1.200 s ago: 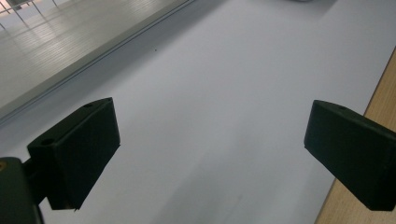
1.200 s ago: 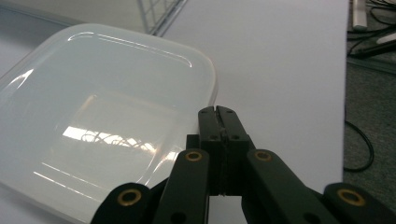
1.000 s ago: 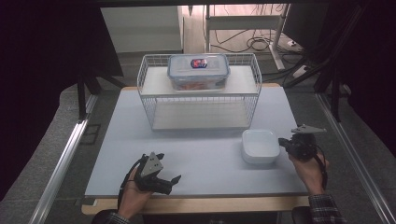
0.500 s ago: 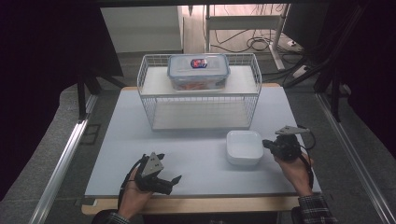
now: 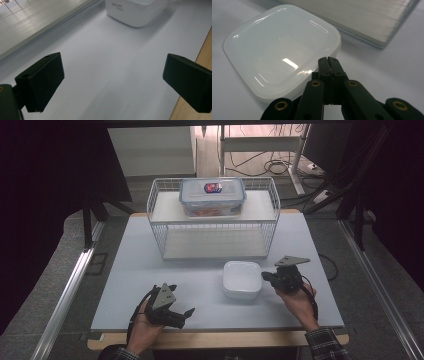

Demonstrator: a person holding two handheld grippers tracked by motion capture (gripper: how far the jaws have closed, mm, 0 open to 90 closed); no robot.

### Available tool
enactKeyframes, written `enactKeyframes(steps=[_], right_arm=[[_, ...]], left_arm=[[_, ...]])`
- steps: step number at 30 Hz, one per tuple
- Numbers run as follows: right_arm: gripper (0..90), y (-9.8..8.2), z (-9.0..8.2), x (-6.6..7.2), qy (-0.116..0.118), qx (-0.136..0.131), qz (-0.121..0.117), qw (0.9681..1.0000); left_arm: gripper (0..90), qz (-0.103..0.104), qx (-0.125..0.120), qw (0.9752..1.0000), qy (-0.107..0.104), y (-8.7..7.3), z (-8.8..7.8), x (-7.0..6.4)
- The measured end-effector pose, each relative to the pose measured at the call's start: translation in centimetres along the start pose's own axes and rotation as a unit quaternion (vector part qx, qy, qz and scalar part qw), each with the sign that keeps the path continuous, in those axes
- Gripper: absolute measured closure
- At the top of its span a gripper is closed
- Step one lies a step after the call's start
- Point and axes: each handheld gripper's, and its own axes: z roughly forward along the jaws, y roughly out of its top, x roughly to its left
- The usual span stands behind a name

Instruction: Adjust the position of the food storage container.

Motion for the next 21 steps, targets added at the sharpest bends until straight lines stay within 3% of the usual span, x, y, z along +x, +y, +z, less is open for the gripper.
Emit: enactKeyframes(steps=[13,21], right_arm=[[89.7,1.8,2.7,2.7,0.034,-0.002,-0.019,0.9992],[89.7,2.5,3.9,3.6,0.041,-0.005,-0.025,0.9988]], left_arm=[[3.5,0.001,0.005,1.0,-0.002,0.1,0.1,-0.1],[3.7,-0.001,0.007,1.0,-0.005,0.1,0.1,-0.1]])
